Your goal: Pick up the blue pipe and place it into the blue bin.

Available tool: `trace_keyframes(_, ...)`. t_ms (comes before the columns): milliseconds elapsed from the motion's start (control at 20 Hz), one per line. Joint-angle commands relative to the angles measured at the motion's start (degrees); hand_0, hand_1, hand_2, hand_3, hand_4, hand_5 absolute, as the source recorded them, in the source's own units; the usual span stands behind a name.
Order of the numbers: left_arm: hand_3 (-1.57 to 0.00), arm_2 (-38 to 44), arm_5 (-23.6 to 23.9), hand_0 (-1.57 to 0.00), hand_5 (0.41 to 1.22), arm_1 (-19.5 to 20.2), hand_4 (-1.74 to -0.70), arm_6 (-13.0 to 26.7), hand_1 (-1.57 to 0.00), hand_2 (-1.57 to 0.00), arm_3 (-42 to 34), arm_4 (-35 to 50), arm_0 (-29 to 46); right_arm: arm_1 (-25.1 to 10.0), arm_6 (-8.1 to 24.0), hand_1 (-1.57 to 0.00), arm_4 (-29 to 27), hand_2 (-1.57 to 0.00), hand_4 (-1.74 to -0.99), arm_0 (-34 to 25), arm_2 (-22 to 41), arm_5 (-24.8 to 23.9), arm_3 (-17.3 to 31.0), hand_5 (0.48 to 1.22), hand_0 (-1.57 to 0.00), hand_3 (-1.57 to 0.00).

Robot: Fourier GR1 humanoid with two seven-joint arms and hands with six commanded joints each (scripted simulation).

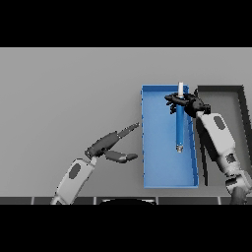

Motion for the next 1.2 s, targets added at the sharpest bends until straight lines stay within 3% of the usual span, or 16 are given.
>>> trace_keyframes(0, 0.0, -0.2, 0.2, 0.0, 0.497, -0.4, -0.88, -0.2, 0.0, 0.0, -0.1, -0.1, -0.1, -0.4, 0.0, -0.62, -3.8, -0.6, -1.334, -1.0, 3.5, -0.5, 0.8, 1.135, -0.64, -0.39)
trace_keyframes(50, 0.0, -0.1, 0.2, 0.0, 0.497, -0.5, -0.88, -0.1, 0.0, 0.0, 0.3, 0.1, -0.1, -1.7, 0.0, -0.5, -5.8, -0.48, -1.296, -1.9, 6.2, 2.2, 0.2, 1.152, -0.51, -0.31)
trace_keyframes(100, 0.0, 0.3, 0.3, 0.0, 0.496, -0.5, -0.88, 0.5, 0.0, 0.0, 0.5, 0.2, -0.5, -2.9, 0.0, -0.4, -7.6, -0.38, -1.264, -2.6, 9.6, 2.9, -0.1, 1.108, -0.41, -0.25)
trace_keyframes(200, 0.0, 0.4, 0.8, 0.0, 0.493, -0.5, -0.88, 0.0, 0.0, 0.0, 0.5, -0.2, -0.4, -5.0, 0.0, -0.25, -4.9, -0.24, -1.202, -3.1, 12.1, 4.3, -3.4, 1.013, -0.26, -0.16)
trace_keyframes(450, 0.0, 0.0, 0.4, 0.0, 0.483, -0.5, -0.88, 0.4, 0.0, 0.0, 0.5, -0.2, -0.5, -6.8, -0.3, -0.08, -1.0, -0.08, -1.133, -2.9, 15.2, 4.8, -6.8, 0.853, -0.09, -0.05)
trace_keyframes(500, 0.0, 0.1, 0.5, 0.0, 0.48, -0.6, -0.88, 0.6, 0.0, 0.0, 0.9, -0.2, -0.5, -6.4, -0.5, -0.07, -0.3, -0.06, -1.131, -3.1, 15.6, 4.9, -6.4, 0.829, -0.07, -0.04)
trace_keyframes(600, 0.0, 0.4, 0.2, 0.0, 0.476, -0.2, -0.88, -0.3, 0.0, 0.0, 0.9, 0.2, -0.3, -6.4, -1.3, -0.18, 0.1, -0.08, -1.144, -3.0, 15.6, 5.0, -5.4, 0.792, -0.38, -0.03)
trace_keyframes(850, 0.0, 0.0, 0.3, 0.0, 0.476, 0.4, -0.88, -0.5, 0.0, 0.0, -0.5, -0.1, 1.0, -5.9, -2.5, -0.06, -1.4, -0.03, -1.154, -2.4, 14.8, 5.5, -5.9, 0.809, -0.12, -0.01)
trace_keyframes(950, 0.0, 0.2, 0.4, 0.0, 0.478, 0.2, -0.89, 0.5, 0.0, 0.0, -0.2, 0.1, 0.6, -6.7, -2.4, -0.1, -1.5, -0.02, -1.152, -2.0, 14.7, 5.4, -6.9, 0.804, -0.21, 0.0)
trace_keyframes(1150, 0.0, 0.1, 0.3, 0.0, 0.48, 0.7, -0.89, -1.0, 0.0, 0.0, 0.3, -0.5, 1.2, -6.2, -2.8, -0.1, -0.9, -0.02, -1.152, -2.7, 15.1, 6.2, -6.1, 0.798, -0.21, 0.0)
